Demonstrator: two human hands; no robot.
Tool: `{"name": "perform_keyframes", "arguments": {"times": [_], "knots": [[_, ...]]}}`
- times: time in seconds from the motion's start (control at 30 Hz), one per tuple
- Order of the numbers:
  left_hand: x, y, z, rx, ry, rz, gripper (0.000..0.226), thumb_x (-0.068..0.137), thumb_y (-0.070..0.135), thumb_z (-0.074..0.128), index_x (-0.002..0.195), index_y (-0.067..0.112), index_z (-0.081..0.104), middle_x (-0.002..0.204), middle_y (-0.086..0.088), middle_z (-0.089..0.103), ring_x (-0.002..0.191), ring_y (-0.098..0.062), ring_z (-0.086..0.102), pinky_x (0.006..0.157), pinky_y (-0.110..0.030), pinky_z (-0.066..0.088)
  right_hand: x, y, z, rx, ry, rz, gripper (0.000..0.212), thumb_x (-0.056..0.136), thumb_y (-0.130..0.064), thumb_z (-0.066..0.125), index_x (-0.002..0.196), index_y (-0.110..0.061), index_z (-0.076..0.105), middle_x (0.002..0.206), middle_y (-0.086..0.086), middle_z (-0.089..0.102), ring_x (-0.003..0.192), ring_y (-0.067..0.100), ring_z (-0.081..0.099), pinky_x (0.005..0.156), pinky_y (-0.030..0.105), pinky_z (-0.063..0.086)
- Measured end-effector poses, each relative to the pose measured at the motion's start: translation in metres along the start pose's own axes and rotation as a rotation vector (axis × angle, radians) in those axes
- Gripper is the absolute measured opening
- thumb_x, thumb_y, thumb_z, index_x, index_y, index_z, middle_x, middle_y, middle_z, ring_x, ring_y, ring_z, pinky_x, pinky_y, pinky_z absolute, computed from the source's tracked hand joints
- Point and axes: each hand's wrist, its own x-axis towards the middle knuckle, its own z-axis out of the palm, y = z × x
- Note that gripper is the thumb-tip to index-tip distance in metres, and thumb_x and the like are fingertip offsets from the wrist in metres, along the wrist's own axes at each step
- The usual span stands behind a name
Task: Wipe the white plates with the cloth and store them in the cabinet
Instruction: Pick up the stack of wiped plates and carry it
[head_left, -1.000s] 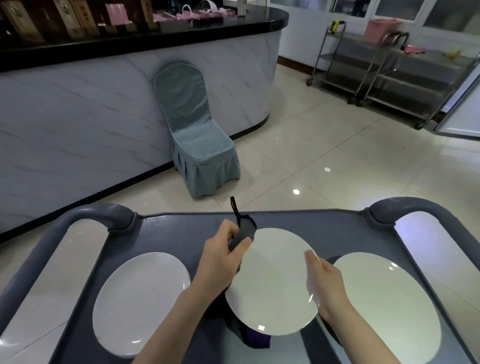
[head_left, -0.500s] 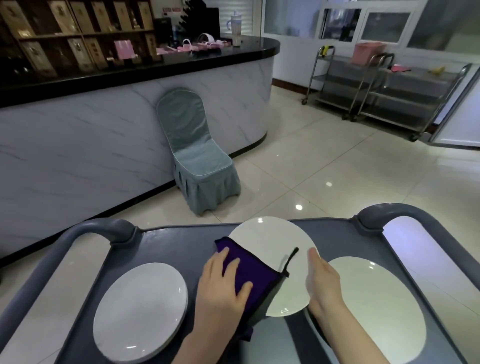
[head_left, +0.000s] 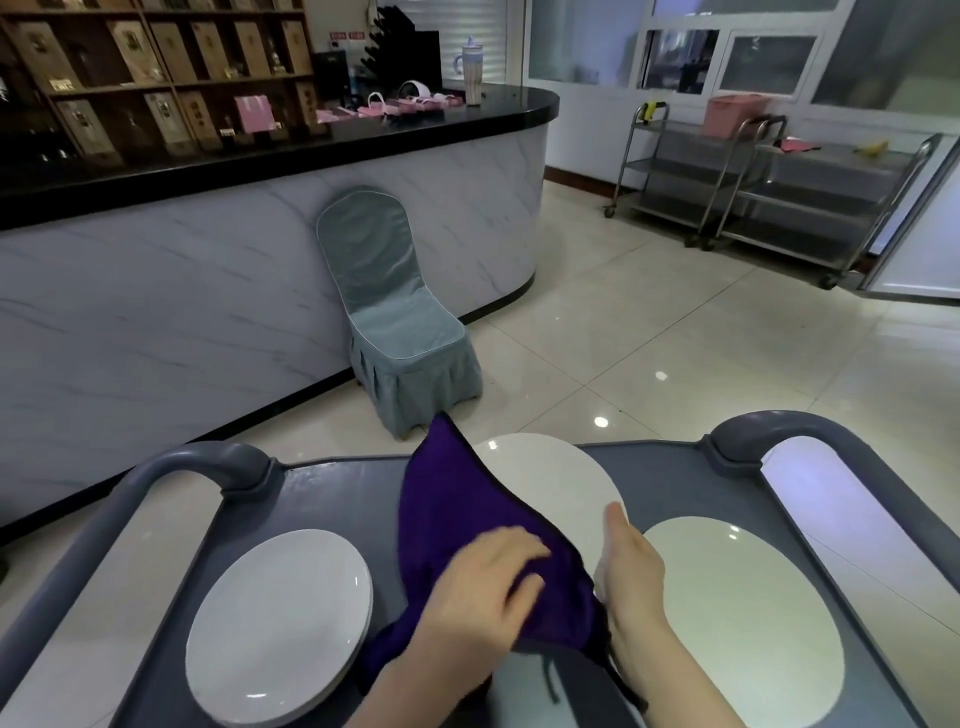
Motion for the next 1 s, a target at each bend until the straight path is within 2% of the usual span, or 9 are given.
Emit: {"name": "perform_keyframes", "arguments": {"times": [0.1, 0.2, 0.33, 0.5, 0.63, 0.7, 0.83, 0.9, 1.0], "knots": [[0.002, -0.010, -0.002, 0.149, 0.134, -0.232, 0.055, 0.082, 0.049, 0.054, 0.126, 0.017, 0.058, 0.135, -0.002, 0.054, 0.126, -0.021, 0.051, 0.102, -0.045, 0.048, 0.000, -0.002, -0.001, 0.067, 0.012, -0.047, 0.039, 0.094, -0.034, 0.054, 0.070, -0.018, 0.027, 0.067, 0.002, 0.025, 0.060, 0.019, 0.024, 0.057, 0.030, 0.024], [0.001, -0.010, 0.010, 0.363, 0.033, -0.278, 0.074, 0.082, 0.052, 0.047, 0.139, 0.005, 0.052, 0.149, -0.015, 0.045, 0.138, -0.033, 0.041, 0.112, -0.047, 0.026, -0.004, -0.007, -0.002, 0.075, 0.003, -0.100, 0.044, 0.093, -0.029, 0.054, 0.065, -0.021, 0.022, 0.060, -0.003, 0.023, 0.052, 0.015, 0.022, 0.054, 0.029, 0.022], [-0.013, -0.001, 0.015, 0.316, -0.108, -0.114, 0.062, 0.089, 0.047, 0.044, 0.146, 0.023, 0.045, 0.158, 0.007, 0.030, 0.147, -0.014, 0.027, 0.115, -0.051, 0.004, -0.001, -0.010, 0.000, 0.093, 0.024, -0.126, 0.046, 0.094, -0.027, 0.055, 0.063, -0.021, 0.022, 0.061, -0.002, 0.022, 0.057, 0.017, 0.020, 0.057, 0.031, 0.022], [0.003, 0.010, 0.007, 0.229, -0.195, 0.051, 0.053, 0.099, 0.044, 0.023, 0.150, 0.039, 0.031, 0.158, 0.030, 0.007, 0.146, 0.005, -0.014, 0.117, -0.039, -0.022, -0.001, 0.004, 0.007, 0.118, -0.051, -0.119, 0.034, 0.100, -0.032, 0.054, 0.079, -0.006, 0.063, 0.080, 0.008, 0.063, 0.075, 0.023, 0.058, 0.079, 0.040, 0.049], [0.026, 0.001, -0.004, 0.222, -0.144, -0.045, 0.067, 0.096, 0.057, 0.039, 0.154, 0.041, 0.010, 0.158, 0.029, -0.016, 0.144, 0.007, -0.018, 0.121, -0.035, -0.007, -0.009, 0.013, 0.010, 0.049, -0.101, -0.196, 0.041, 0.099, -0.035, 0.054, 0.068, -0.012, 0.068, 0.073, 0.007, 0.070, 0.075, 0.028, 0.063, 0.077, 0.045, 0.054], [0.027, -0.009, -0.008, 0.155, -0.074, -0.156, 0.086, 0.089, 0.067, 0.045, 0.155, 0.037, -0.001, 0.158, 0.028, -0.017, 0.143, 0.010, -0.017, 0.120, -0.025, -0.003, -0.010, 0.008, 0.010, 0.042, -0.091, -0.219, 0.044, 0.098, -0.033, 0.056, 0.060, -0.010, 0.052, 0.063, 0.005, 0.052, 0.068, 0.024, 0.047, 0.068, 0.040, 0.046], [0.007, -0.009, -0.014, 0.332, -0.125, -0.151, 0.075, 0.090, 0.070, 0.015, 0.152, 0.037, -0.014, 0.155, 0.025, -0.028, 0.140, 0.007, -0.030, 0.120, -0.027, -0.014, -0.004, -0.011, -0.002, 0.114, -0.074, -0.235, 0.039, 0.097, -0.030, 0.060, 0.075, 0.001, 0.052, 0.076, 0.007, 0.046, 0.073, 0.021, 0.043, 0.069, 0.032, 0.038], [-0.005, 0.002, -0.006, 0.268, -0.175, -0.091, 0.067, 0.090, 0.061, 0.008, 0.152, 0.041, -0.008, 0.155, 0.028, -0.023, 0.140, 0.008, -0.027, 0.121, -0.030, -0.010, -0.001, -0.016, -0.006, 0.145, -0.041, -0.229, 0.042, 0.099, -0.030, 0.059, 0.076, 0.006, 0.054, 0.075, 0.008, 0.053, 0.071, 0.019, 0.050, 0.069, 0.031, 0.042], [-0.009, 0.015, 0.016, 0.252, -0.229, -0.014, 0.062, 0.095, 0.044, 0.026, 0.155, 0.033, 0.015, 0.162, 0.020, 0.003, 0.148, 0.003, 0.001, 0.116, -0.032, 0.011, -0.007, -0.013, -0.002, 0.094, -0.059, -0.238, 0.045, 0.099, -0.033, 0.057, 0.076, 0.005, 0.059, 0.074, 0.009, 0.061, 0.069, 0.022, 0.056, 0.072, 0.035, 0.049]]}}
